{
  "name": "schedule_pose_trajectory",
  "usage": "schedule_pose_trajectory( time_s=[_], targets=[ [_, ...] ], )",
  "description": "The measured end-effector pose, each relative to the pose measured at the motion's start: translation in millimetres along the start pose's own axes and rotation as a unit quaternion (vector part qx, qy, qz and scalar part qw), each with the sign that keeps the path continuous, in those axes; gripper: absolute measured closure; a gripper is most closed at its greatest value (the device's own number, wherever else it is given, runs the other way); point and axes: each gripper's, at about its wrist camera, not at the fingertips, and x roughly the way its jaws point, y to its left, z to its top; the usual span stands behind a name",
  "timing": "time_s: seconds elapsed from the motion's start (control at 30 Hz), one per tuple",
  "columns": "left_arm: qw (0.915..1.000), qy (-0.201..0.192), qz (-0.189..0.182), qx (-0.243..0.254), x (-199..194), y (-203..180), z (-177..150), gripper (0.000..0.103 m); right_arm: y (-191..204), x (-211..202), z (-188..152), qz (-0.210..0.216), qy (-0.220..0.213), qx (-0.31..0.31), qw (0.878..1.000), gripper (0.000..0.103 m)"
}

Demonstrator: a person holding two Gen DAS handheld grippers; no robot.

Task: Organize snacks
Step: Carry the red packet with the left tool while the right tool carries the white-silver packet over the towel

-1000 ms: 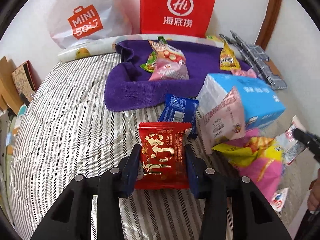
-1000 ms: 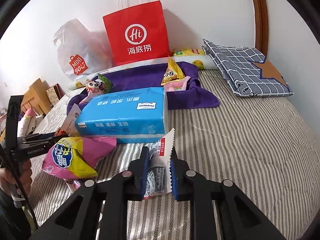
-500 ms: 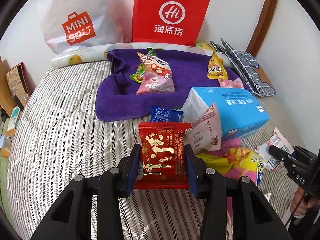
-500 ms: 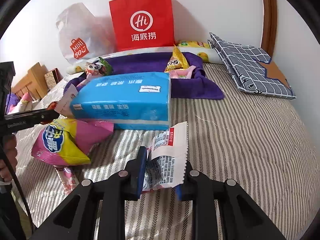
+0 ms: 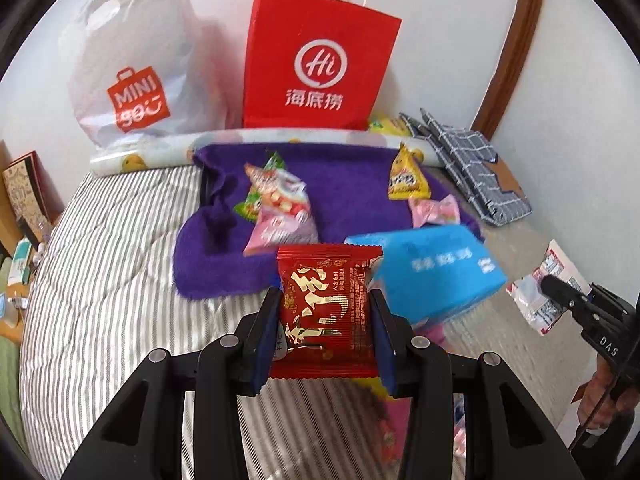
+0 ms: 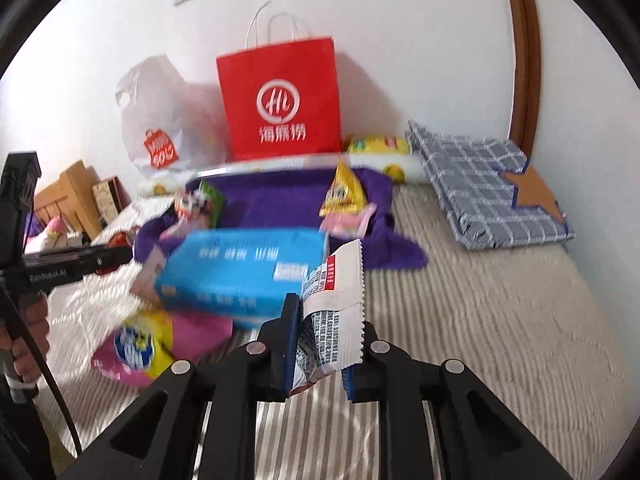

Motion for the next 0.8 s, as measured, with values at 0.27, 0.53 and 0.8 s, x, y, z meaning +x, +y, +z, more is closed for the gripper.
schedule_pose_trajectory(
  time_s=[0.27,0.53,0.8],
  targets=[
    [0.9996,-0.005,-0.027,0.007,8,-20,31,0.061,-4,13,43,0.003,-0.021,0.018,1.000,0.086],
    [0.9983,-0.015,-0.057,-0.001,18,-32,67,0.061,4,38,81,0.033,-0.031,0.028,0.999,0.086],
    [0.9989,-0.032,-0.035,-0.003,35,-27,100,0.061,10,64,119,0.040,-0.036,0.018,0.998,0.086]
  ],
)
